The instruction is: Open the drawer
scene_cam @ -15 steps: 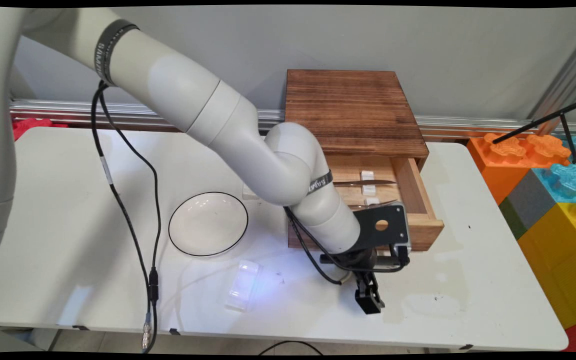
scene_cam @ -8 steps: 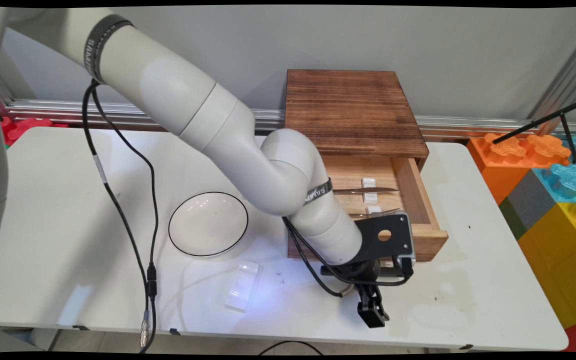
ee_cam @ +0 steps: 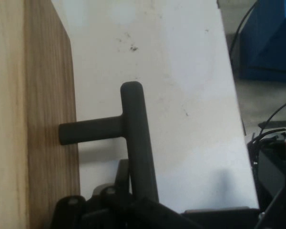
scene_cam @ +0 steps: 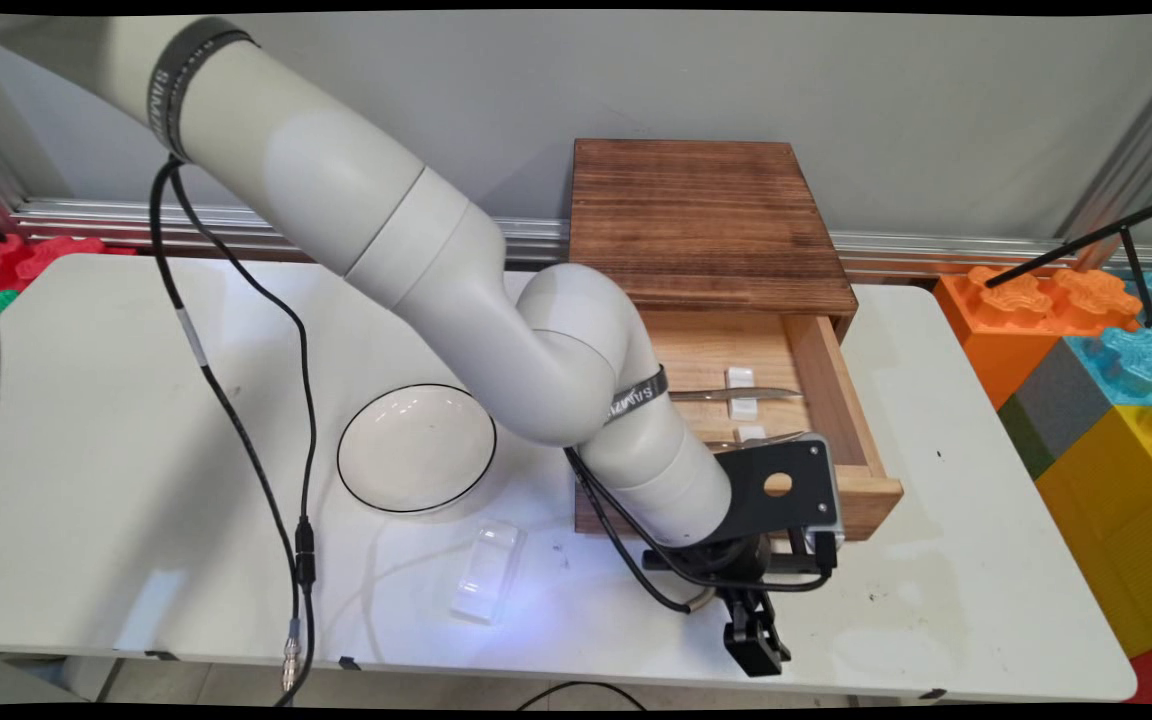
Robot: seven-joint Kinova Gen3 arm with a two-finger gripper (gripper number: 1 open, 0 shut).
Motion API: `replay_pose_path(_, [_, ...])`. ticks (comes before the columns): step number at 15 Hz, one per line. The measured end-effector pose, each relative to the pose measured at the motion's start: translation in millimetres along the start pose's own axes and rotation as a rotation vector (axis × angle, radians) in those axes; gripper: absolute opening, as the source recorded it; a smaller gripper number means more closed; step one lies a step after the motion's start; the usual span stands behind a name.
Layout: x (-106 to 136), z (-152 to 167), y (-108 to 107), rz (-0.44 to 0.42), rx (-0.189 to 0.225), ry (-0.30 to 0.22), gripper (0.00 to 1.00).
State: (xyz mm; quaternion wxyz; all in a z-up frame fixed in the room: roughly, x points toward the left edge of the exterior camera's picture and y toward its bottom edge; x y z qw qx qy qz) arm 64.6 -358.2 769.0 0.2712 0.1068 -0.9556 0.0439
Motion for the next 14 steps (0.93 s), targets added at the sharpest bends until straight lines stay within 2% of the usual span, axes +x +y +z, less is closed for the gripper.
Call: replay_pose_path(14, [4, -7, 21, 0.000, -0.026, 0.014, 1.00])
